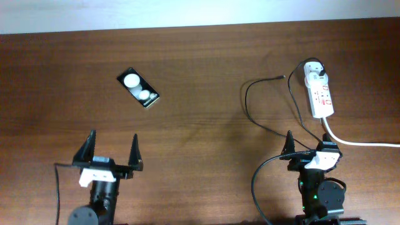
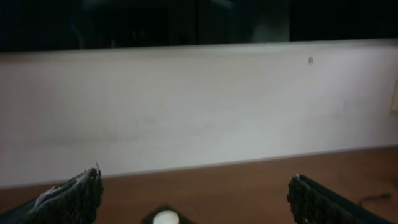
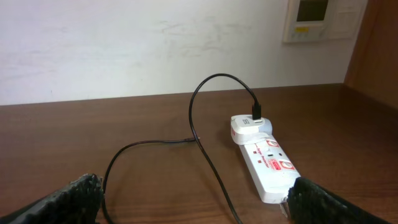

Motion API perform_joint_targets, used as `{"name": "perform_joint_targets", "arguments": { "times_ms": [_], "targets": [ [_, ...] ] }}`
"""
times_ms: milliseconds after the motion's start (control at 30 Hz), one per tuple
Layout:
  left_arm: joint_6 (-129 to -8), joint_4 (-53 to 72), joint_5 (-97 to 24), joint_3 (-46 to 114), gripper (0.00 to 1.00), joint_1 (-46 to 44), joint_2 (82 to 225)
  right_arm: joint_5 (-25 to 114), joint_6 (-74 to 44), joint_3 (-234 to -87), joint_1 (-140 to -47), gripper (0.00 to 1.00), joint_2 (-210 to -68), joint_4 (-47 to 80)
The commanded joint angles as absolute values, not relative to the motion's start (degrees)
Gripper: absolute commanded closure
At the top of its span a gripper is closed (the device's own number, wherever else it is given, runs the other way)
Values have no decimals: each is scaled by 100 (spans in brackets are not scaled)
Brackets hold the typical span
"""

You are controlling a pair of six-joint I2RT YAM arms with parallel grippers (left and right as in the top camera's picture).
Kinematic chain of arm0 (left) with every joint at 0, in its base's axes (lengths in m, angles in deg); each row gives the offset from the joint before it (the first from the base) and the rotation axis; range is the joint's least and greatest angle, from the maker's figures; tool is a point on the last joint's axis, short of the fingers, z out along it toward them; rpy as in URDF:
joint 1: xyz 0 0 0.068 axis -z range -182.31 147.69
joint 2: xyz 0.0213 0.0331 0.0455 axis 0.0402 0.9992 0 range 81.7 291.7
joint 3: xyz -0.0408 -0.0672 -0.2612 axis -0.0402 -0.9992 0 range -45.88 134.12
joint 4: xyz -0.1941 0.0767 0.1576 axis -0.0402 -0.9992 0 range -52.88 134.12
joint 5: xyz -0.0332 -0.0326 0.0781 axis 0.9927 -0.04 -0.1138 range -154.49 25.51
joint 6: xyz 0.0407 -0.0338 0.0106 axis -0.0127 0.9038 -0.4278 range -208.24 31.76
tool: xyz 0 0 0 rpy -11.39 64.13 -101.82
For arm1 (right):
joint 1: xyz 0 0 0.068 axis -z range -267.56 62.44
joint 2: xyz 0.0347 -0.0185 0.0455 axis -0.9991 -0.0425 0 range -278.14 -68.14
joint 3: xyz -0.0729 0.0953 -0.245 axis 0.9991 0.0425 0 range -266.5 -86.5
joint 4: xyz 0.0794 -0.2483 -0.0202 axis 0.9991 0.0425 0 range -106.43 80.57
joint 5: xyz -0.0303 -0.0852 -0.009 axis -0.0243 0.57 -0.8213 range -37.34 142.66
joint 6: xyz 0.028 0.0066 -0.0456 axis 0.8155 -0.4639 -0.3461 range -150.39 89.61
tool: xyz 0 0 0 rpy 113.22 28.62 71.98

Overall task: Plug charger to phone and switch on socket
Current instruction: 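Reach the left gripper to the black phone and grasp it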

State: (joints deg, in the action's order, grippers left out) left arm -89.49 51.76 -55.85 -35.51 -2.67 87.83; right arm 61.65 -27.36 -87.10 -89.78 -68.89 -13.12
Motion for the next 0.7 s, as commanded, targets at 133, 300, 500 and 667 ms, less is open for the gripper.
{"name": "perform_joint_targets", "arguments": {
  "times_ms": [133, 300, 500, 667],
  "targets": [
    [-8895, 4343, -5526, -1389, 1, -273, 11332, 6196, -2717, -8681, -8937, 1, -6843, -1268],
    [-8895, 2691, -5526, 849, 1, -273, 13563, 6196, -2717, -8681, -8937, 1, -6843, -1268],
    [-8895, 383, -5410, 3773, 1, -142, 15802, 6194, -2717, -8681, -8937, 1, -6843, -1268],
    [-8890, -103, -4855, 3933, 1, -79, 16250, 6196, -2717, -8681, -8937, 1, -6843, -1268]
  ]
}}
